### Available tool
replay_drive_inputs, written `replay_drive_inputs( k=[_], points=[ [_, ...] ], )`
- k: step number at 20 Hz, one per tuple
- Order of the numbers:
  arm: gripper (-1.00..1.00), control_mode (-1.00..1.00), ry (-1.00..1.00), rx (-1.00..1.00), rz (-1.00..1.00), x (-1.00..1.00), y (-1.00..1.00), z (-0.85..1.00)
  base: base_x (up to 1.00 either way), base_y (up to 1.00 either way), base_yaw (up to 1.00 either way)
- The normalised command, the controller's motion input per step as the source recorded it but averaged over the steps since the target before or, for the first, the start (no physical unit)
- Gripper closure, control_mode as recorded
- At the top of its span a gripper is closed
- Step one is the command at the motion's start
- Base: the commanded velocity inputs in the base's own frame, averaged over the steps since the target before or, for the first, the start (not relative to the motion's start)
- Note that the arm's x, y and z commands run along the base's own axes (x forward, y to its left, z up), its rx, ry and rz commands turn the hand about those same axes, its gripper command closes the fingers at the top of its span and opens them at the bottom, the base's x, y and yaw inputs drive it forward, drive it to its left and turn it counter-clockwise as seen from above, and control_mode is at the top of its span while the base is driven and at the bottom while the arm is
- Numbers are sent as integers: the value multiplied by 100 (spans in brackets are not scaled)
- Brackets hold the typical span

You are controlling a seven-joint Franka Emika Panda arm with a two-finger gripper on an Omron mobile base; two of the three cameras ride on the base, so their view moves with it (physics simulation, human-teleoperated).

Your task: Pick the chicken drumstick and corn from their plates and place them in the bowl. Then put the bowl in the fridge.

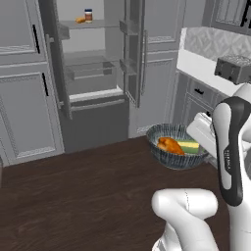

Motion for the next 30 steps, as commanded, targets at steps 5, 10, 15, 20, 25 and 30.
replay_drive_inputs(
  k=[5,10,15,20,25,30],
  points=[
    [100,100,0,0,0,0,0,0,100,-38,31],
    [100,100,0,0,0,0,0,0,100,-15,12],
    [100,100,0,0,0,0,0,0,100,-8,4],
    [100,100,0,0,0,0,0,0,100,-31,12],
    [100,100,0,0,0,0,0,0,87,-16,8],
    [100,100,0,0,0,0,0,0,97,0,0]
  ],
)
